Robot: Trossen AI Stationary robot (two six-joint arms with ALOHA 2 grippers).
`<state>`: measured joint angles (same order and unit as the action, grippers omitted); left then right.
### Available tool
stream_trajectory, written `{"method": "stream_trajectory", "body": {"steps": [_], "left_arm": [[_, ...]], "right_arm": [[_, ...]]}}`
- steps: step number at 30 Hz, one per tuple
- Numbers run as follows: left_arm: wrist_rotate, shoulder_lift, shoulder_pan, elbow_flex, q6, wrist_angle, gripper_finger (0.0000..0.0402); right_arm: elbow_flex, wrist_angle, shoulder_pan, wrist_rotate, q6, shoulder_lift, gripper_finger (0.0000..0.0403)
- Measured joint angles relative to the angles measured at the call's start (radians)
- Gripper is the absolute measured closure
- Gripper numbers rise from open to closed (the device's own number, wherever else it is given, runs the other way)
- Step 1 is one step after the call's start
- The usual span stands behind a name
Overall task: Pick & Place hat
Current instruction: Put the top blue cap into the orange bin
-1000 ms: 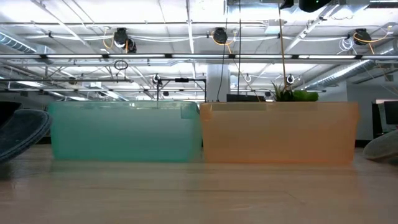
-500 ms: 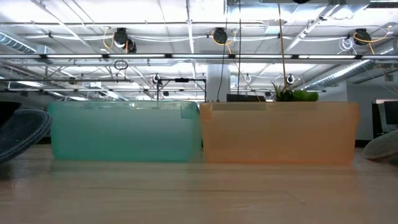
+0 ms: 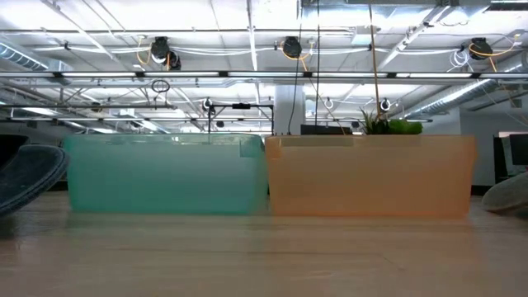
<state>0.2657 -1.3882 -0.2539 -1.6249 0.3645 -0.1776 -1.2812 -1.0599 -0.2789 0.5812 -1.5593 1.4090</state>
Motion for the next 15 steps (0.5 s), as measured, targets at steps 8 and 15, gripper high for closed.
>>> {"method": "stream_trajectory", "body": {"steps": [8,15], "left_arm": [[-0.003,0.001,0.010,0.000,-0.007,0.000,0.0389],[0.019,0.002,0.024,0.000,-0.033,0.000,0.0389]], "right_arm": [[0.000,-0.019,0.000,-0.016,0.021,0.000,0.0213],[0.000,-0.020,0.000,-0.055,0.061,0.000,0.0310]]}}
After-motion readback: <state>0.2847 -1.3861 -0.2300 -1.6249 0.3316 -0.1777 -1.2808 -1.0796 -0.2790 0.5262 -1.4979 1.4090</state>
